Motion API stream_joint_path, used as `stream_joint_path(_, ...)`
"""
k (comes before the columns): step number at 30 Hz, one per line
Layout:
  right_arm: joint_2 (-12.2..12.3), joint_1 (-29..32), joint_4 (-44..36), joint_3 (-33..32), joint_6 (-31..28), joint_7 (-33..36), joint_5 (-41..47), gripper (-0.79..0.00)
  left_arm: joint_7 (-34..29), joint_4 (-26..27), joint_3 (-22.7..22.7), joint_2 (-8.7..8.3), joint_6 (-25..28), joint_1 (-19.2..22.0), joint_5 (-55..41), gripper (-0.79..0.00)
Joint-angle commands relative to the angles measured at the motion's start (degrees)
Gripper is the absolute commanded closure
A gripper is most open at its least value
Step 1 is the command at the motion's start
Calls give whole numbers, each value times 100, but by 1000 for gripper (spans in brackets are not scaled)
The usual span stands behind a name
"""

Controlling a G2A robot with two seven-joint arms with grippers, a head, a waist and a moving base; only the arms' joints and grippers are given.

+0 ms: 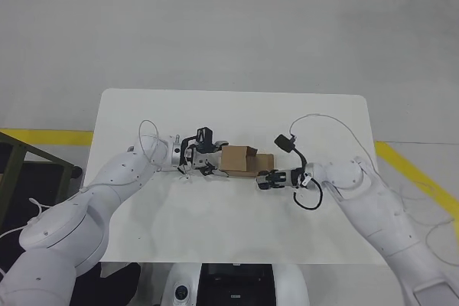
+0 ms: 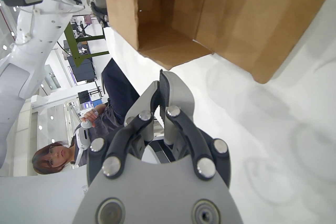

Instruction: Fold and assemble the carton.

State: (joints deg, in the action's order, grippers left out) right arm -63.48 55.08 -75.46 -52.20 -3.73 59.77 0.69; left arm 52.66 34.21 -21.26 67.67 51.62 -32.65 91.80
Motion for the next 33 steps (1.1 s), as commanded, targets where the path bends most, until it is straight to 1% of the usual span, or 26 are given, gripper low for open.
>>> stream_joint_path(1,-30,-70,129,53,31,-62,9,0,4,1,-2,2,-4,-2,14,-677)
stream_joint_path(5,-86,-184,357,102,10,-282,65,0,-1,4,-9,5,1,-3,25,-668)
stream_joint_path(14,-205,-398,745,213,-350,-524,210,0,-12,12,-26,7,12,-6,46,-656)
stream_joint_path(23,-388,-695,1138,525,-464,-623,206,0,-29,50,-33,5,29,-7,84,-640)
stream_joint_path(26,-452,-801,1271,614,-499,-622,232,0,-38,57,-35,6,39,-6,92,-613)
stream_joint_path(28,-494,-865,1355,669,-546,-622,253,0,-34,63,-33,7,34,-5,115,-628)
stream_joint_path(33,-609,-1003,1562,806,-635,-634,357,0,-39,72,-32,14,39,-9,123,-625)
